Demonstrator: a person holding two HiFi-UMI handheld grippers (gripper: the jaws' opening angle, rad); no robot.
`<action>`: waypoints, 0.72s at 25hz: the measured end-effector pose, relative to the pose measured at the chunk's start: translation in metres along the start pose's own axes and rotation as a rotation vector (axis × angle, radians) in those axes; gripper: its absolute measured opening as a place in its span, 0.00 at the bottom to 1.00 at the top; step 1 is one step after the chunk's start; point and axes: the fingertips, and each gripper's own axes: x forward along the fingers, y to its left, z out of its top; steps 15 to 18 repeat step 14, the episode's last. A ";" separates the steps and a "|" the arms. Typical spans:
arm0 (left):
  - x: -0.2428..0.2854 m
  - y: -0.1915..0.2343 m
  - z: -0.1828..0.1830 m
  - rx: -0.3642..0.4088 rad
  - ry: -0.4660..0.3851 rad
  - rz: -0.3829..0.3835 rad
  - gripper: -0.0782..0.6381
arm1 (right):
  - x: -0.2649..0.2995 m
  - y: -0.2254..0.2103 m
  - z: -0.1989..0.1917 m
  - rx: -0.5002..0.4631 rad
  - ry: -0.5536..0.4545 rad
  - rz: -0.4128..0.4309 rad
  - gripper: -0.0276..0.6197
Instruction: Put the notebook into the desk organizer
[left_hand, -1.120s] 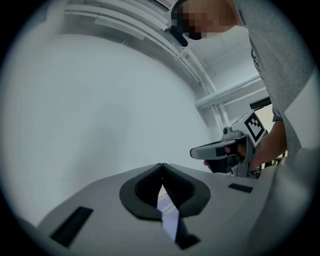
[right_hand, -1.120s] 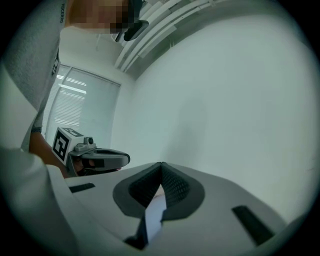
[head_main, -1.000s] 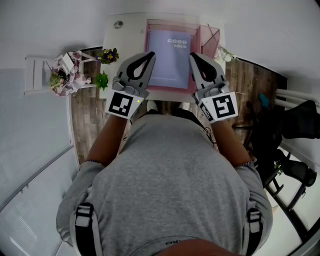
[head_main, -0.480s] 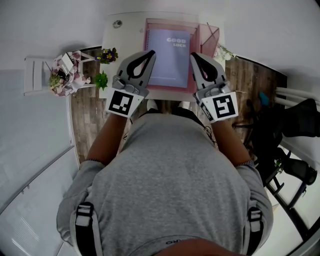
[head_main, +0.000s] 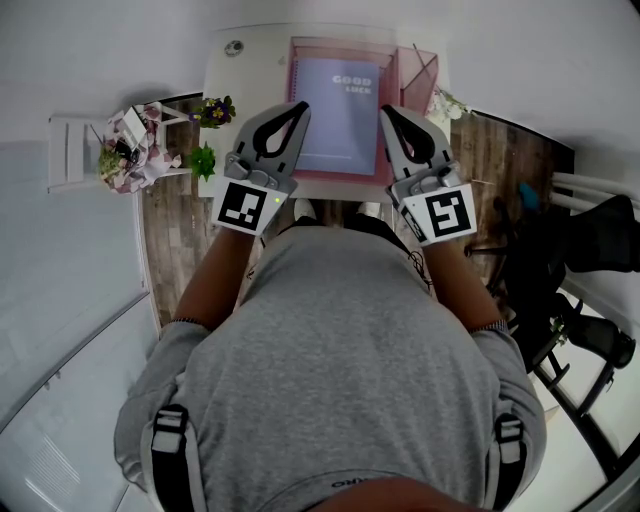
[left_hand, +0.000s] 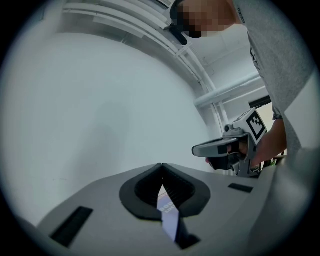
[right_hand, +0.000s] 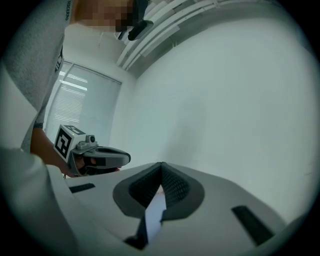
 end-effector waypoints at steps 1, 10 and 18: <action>0.000 0.000 0.000 0.000 0.000 0.000 0.14 | 0.001 0.000 0.002 0.002 -0.006 -0.002 0.05; 0.001 -0.002 -0.001 -0.004 0.006 -0.001 0.14 | -0.004 -0.001 -0.008 0.007 0.024 0.002 0.05; 0.001 -0.001 -0.002 -0.004 0.009 -0.001 0.14 | -0.003 0.000 -0.008 0.010 0.023 0.003 0.05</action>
